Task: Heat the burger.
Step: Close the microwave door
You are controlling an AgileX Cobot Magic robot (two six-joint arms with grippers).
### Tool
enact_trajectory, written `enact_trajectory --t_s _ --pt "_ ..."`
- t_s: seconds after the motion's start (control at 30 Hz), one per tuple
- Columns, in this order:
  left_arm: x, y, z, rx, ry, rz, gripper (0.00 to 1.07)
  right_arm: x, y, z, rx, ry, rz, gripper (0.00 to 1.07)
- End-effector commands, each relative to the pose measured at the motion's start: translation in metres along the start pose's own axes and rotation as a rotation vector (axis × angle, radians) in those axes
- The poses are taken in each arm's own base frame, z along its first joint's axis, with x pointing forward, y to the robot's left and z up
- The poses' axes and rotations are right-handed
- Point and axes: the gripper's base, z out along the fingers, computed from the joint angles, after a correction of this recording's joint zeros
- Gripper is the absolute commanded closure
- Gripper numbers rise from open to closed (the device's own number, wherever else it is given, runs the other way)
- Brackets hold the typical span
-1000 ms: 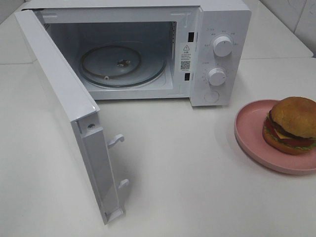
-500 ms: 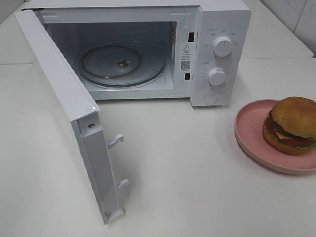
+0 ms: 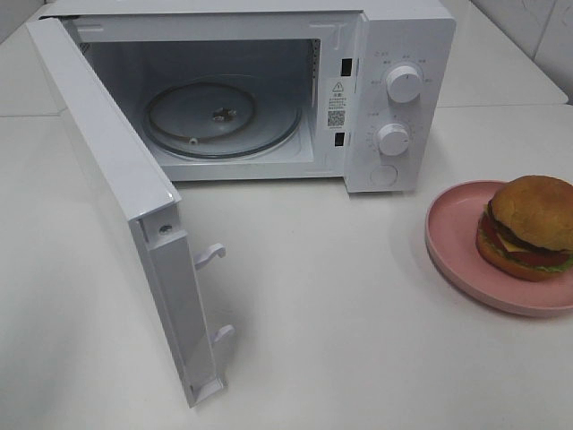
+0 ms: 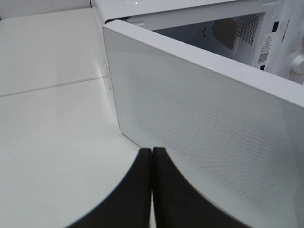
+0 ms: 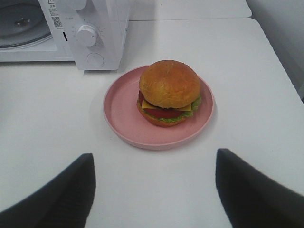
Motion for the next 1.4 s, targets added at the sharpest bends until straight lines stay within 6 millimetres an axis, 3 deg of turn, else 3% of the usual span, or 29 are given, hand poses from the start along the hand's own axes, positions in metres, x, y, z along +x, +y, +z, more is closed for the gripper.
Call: enact_trajectory --t_s 0.03,0.07,0.1,0.27,0.63,0.73,0.8,1.23,1.4 --pt "-0.004 0.002 0.019 -0.003 0.014 -0.030 1.06 0.002 0.000 -0.002 -0.004 -0.031 -0.007 0.39" --pt "-0.005 0.004 0.036 -0.008 0.035 -0.043 1.06 0.002 0.000 -0.002 -0.004 -0.031 -0.007 0.39" --pt "-0.005 0.004 0.036 -0.008 0.035 -0.043 1.06 0.002 0.000 -0.002 -0.004 -0.031 -0.007 0.39" --pt "-0.002 0.009 0.088 -0.032 0.095 -0.067 1.06 0.002 0.000 -0.002 -0.004 -0.031 -0.007 0.39" --pt "0.008 0.017 0.144 -0.083 0.075 -0.025 1.06 0.002 0.000 -0.002 -0.004 -0.031 -0.007 0.39" --pt "0.011 0.012 0.158 -0.069 0.057 0.007 1.06 0.002 0.000 -0.002 -0.004 -0.031 -0.007 0.39" --pt "0.018 -0.001 0.175 -0.016 0.052 0.082 1.06 0.002 0.000 -0.002 -0.004 -0.031 -0.007 0.39" --pt "0.038 -0.039 0.208 0.108 -0.012 0.187 1.06 0.002 0.000 -0.002 -0.004 -0.031 -0.007 0.39" --pt "0.038 -0.043 0.221 0.120 -0.006 0.200 1.06 0.002 0.000 -0.002 -0.004 -0.031 -0.007 0.39"
